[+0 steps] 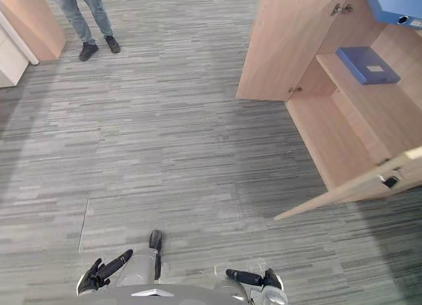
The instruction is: Walk over to the cabinet, pick up the folder, carry it to the office cabinet, place the folder inside the office cabinet, then close the office cabinet door
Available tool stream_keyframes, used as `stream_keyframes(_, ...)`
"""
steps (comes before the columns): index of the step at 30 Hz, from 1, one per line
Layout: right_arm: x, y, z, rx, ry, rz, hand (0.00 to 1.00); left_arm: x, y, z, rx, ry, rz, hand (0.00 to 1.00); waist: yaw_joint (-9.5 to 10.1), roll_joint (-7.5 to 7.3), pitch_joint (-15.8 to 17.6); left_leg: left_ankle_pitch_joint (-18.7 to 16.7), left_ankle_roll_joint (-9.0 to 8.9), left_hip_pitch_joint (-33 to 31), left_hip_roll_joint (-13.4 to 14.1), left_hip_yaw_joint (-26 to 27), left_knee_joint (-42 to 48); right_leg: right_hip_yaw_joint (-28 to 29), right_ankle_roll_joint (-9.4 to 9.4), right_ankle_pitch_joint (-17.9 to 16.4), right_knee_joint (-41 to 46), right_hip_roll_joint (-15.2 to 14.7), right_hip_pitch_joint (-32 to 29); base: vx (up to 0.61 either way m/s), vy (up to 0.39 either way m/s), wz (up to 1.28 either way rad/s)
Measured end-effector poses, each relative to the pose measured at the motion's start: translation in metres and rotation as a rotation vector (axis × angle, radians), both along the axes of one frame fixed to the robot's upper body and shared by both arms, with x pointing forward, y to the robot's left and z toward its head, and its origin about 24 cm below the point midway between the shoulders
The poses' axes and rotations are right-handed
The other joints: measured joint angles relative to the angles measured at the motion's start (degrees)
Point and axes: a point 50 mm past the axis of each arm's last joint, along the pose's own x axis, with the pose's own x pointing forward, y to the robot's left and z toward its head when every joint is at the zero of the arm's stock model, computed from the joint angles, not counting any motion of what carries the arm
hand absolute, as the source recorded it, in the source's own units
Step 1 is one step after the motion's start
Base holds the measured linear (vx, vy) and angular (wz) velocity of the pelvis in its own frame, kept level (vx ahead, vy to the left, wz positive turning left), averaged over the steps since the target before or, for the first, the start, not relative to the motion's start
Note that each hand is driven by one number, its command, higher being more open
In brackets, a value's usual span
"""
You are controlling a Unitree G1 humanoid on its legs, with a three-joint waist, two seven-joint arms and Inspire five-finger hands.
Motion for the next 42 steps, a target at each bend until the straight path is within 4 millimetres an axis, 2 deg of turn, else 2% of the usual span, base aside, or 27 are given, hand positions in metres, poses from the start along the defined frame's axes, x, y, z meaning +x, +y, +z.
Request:
stream_keyframes(1, 0.003, 0.008, -0.001, 0.015, -0.007, 0.032, 1.00, 0.002, 0.006, 0.002, 0.019, -0.002, -0.003, 1.00, -0.56, -1.18, -0.3, -1.7, 0.72, -0.7, -1.5, 0.2, 1.1, -0.1, -0.18, 0.3, 0.9, -0.3, -0.3, 0.36, 0.234, -0.07)
stream_keyframes(2, 0.006, 0.012, -0.001, 0.025, -0.012, 0.045, 1.00, 0.005, 0.009, 0.003, 0.026, -0.009, -0.008, 1.00, 0.05, -2.72, -0.9, -2.9, 1.36, -0.6, -2.2, 1.1, 2.0, -1.5, -0.48, 1.8, 1.7, -0.9, -1.3, 0.42, 0.270, -0.09)
stream_keyframes(3, 0.007, 0.015, -0.001, 0.030, -0.015, 0.048, 1.00, 0.005, 0.011, 0.003, 0.029, -0.007, -0.008, 1.00, 0.35, -2.75, -1.0, -3.6, 1.63, -0.5, -2.5, 1.6, 2.4, -1.3, -0.24, 2.8, 1.6, -1.3, -1.4, 0.39, 0.226, -0.43)
stream_keyframes(4, 0.008, 0.021, -0.002, 0.047, -0.022, 0.050, 1.00, 0.003, 0.012, 0.003, 0.030, 0.001, -0.009, 1.00, 1.10, -3.26, -2.1, -4.8, 3.22, 0.1, -3.1, 3.3, 3.1, -0.3, 0.03, 5.9, 1.1, -2.1, -1.8, 0.33, 0.202, -0.39)
stream_keyframes(6, 0.013, 0.028, -0.002, 0.067, -0.038, 0.059, 1.00, 0.002, 0.013, 0.003, 0.033, 0.005, -0.013, 1.00, 1.29, -4.04, -3.2, -5.3, 3.96, 0.3, -3.8, 4.4, 3.1, 0.2, 0.49, 7.8, 0.7, -3.2, -2.2, 0.31, 0.186, -0.31)
stream_keyframes(8, 0.020, 0.032, -0.001, 0.079, -0.057, 0.064, 1.00, 0.004, 0.013, 0.003, 0.038, 0.005, -0.039, 1.00, 1.40, -3.59, -3.4, -5.6, 4.44, 0.6, -4.5, 5.6, 2.8, 0.4, 1.06, 9.6, 1.1, -4.6, -3.5, 0.24, 0.136, -0.31)
stream_keyframes(9, 0.022, 0.033, 0.000, 0.082, -0.065, 0.065, 1.00, 0.004, 0.011, 0.002, 0.034, 0.007, -0.051, 1.00, 1.54, -2.71, -3.9, -5.9, 4.96, 1.1, -4.9, 6.3, 2.0, 0.4, 1.26, 11.1, 1.5, -5.1, -4.4, 0.20, 0.132, -0.37)
stream_keyframes(13, 0.024, 0.027, 0.002, 0.066, -0.078, 0.053, 1.00, 0.005, 0.003, 0.003, 0.027, -0.004, -0.087, 1.00, 2.09, -0.65, -5.1, -6.4, 5.93, 5.2, -6.5, 7.6, -1.3, 2.9, 1.36, 13.0, 8.4, -6.2, -7.8, 0.17, 0.130, -0.35)
stream_keyframes(14, 0.023, 0.024, 0.003, 0.059, -0.086, 0.036, 1.00, 0.005, 0.000, 0.003, 0.024, -0.011, -0.105, 1.00, 1.85, 0.16, -5.6, -6.7, 6.41, 7.8, -6.9, 7.6, -3.3, 3.8, 0.54, 13.6, 15.3, -6.3, -10.5, 0.19, 0.152, -0.15)
stream_keyframes(16, 0.024, 0.015, 0.005, 0.036, -0.110, 0.019, 1.00, 0.004, -0.001, 0.003, 0.017, -0.017, -0.118, 1.00, 0.98, 0.36, -5.8, -6.8, 6.98, 12.2, -8.6, 6.5, -6.2, 3.9, -3.33, 16.4, 27.0, -7.6, -14.5, 0.17, 0.129, 0.09)
stream_keyframes(17, 0.020, 0.009, 0.006, 0.020, -0.106, 0.010, 1.00, 0.005, -0.003, 0.003, 0.014, -0.018, -0.128, 1.00, 0.22, 0.47, -5.8, -6.8, 8.23, 15.1, -10.1, 5.1, -8.0, 3.2, -9.29, 20.9, 35.1, -9.3, -17.4, 0.20, 0.120, 0.55)
stream_keyframes(18, 0.019, 0.005, 0.007, 0.020, -0.113, -0.033, 1.00, 0.005, -0.005, 0.003, 0.007, -0.017, -0.143, 1.00, -1.21, 0.87, -5.4, -7.1, 9.95, 17.8, -11.4, 4.1, -9.3, 3.4, -12.91, 24.3, 43.2, -11.3, -20.1, 0.21, 0.124, 0.61)
stream_keyframes(19, 0.022, 0.004, 0.008, 0.018, -0.124, -0.038, 1.00, 0.005, -0.005, 0.002, 0.007, -0.015, -0.150, 1.00, -1.89, 0.62, -5.3, -7.4, 10.50, 19.0, -11.9, 3.8, -9.8, 3.5, -13.60, 23.2, 47.7, -11.9, -22.0, 0.25, 0.127, 0.57)
stream_keyframes(20, 0.027, 0.004, 0.010, 0.015, -0.145, -0.034, 1.00, 0.005, -0.003, 0.003, 0.011, -0.013, -0.153, 1.00, -2.22, 0.47, -4.8, -7.5, 10.68, 20.8, -12.2, 3.2, -10.3, 2.5, -12.71, 19.8, 54.3, -12.0, -25.3, 0.13, 0.065, 0.30)
stream_keyframes(22, 0.032, 0.006, 0.012, 0.017, -0.166, -0.038, 1.00, 0.006, -0.004, 0.002, 0.009, -0.013, -0.150, 1.00, -2.19, 0.81, -4.2, -7.6, 10.82, 23.1, -11.5, 2.5, -10.9, -0.9, -11.50, 14.4, 56.9, -10.9, -28.3, 0.14, 0.055, 0.25)
stream_keyframes(23, 0.037, 0.010, 0.013, 0.022, -0.190, -0.040, 1.00, 0.006, -0.004, 0.002, 0.006, -0.014, -0.140, 1.00, -2.23, 0.97, -3.2, -7.6, 10.80, 24.7, -10.7, 2.1, -11.5, -3.3, -9.54, 10.6, 56.1, -9.4, -29.2, 0.13, 0.034, 0.26)
stream_keyframes(25, 0.045, 0.011, 0.016, 0.019, -0.213, -0.045, 1.00, 0.008, -0.006, 0.002, -0.001, -0.021, -0.125, 1.00, -2.18, 0.82, -1.4, -7.9, 10.40, 27.6, -9.4, 2.1, -12.7, -7.4, -7.24, 6.5, 50.8, -6.8, -29.0, 0.10, -0.012, 0.16)
stream_keyframes(27, 0.047, 0.019, 0.015, 0.040, -0.222, -0.068, 1.00, 0.008, -0.005, 0.002, -0.001, -0.024, -0.097, 1.00, -2.06, 0.32, -0.9, -9.8, 9.42, 29.1, -8.2, 2.7, -13.1, -13.8, -6.81, 6.4, 39.6, -3.6, -28.5, 0.12, -0.127, -0.01)
stream_keyframes(28, 0.047, 0.023, 0.014, 0.048, -0.221, -0.070, 1.00, 0.007, -0.003, 0.002, 0.000, -0.025, -0.085, 1.00, -2.07, -0.11, -0.7, -10.3, 8.97, 29.6, -8.2, 3.1, -13.1, -15.4, -5.72, 7.3, 35.6, -2.8, -27.9, 0.16, -0.219, -0.19)
stream_keyframes(29, 0.045, 0.025, 0.013, 0.055, -0.214, -0.071, 1.00, 0.006, -0.002, 0.002, -0.002, -0.023, -0.057, 1.00, -1.97, -0.40, -0.3, -11.5, 8.05, 30.9, -8.1, 3.7, -13.3, -19.9, -7.03, 6.8, 29.3, -1.9, -25.7, 0.15, -0.227, -0.48)
stream_keyframes(30, 0.047, 0.022, 0.014, 0.047, -0.217, -0.069, 1.00, 0.004, -0.010, 0.000, -0.022, -0.017, -0.029, 1.00, -1.81, 0.30, -0.6, -12.5, 6.96, 30.9, -6.8, 5.0, -13.1, -22.0, -8.27, 5.1, 24.2, 0.8, -23.2, 0.15, -0.232, -0.60)
stream_keyframes(31, 0.048, 0.021, 0.015, 0.043, -0.223, -0.071, 1.00, 0.004, -0.013, -0.001, -0.033, -0.015, -0.020, 1.00, -1.89, 1.26, -0.6, -12.8, 6.48, 30.7, -6.1, 5.9, -13.0, -22.8, -9.07, 4.7, 22.0, 2.0, -22.5, 0.13, -0.217, -0.71)
stream_keyframes(32, 0.051, 0.017, 0.017, 0.028, -0.231, -0.071, 1.00, 0.010, -0.018, -0.001, -0.048, -0.024, -0.021, 1.00, -2.04, 2.63, 0.0, -13.2, 5.84, 30.5, -5.0, 7.0, -13.0, -24.4, -10.78, 4.2, 20.0, 3.4, -22.2, 0.12, -0.195, -0.45)
stream_keyframes(33, 0.049, 0.014, 0.016, 0.024, -0.225, -0.096, 1.00, 0.018, -0.021, -0.001, -0.060, -0.032, -0.026, 1.00, -2.13, 3.04, 0.3, -13.2, 5.45, 30.5, -4.2, 7.7, -13.0, -24.5, -11.20, 3.4, 19.9, 4.5, -22.4, 0.12, -0.185, -0.37)
stream_keyframes(38, 0.045, 0.019, 0.014, 0.034, -0.208, -0.111, 1.00, 0.025, -0.027, -0.001, -0.094, -0.053, -0.034, 1.00, -2.86, 2.29, -0.2, -12.9, 4.46, 32.2, -1.7, 10.3, -11.5, -25.2, -11.33, -1.7, 20.5, 7.2, -21.1, 0.18, -0.185, -0.19)
stream_keyframes(41, 0.039, 0.018, 0.012, 0.038, -0.194, -0.136, 1.00, 0.025, -0.028, -0.001, -0.102, -0.055, -0.028, 1.00, -3.41, 2.55, -0.6, -15.4, 0.41, 29.7, 1.7, 11.7, -0.2, -25.5, -10.96, -3.1, 18.4, 9.9, -17.3, 0.20, -0.120, -0.08)
stream_keyframes(42, 0.037, 0.018, 0.011, 0.038, -0.188, -0.137, 1.00, 0.026, -0.027, 0.000, -0.101, -0.062, -0.018, 1.00, -3.25, 2.61, -0.9, -16.0, -0.60, 26.2, 3.6, 11.5, 9.7, -24.6, -10.95, -3.0, 16.4, 11.4, -15.2, 0.24, -0.102, -0.29)
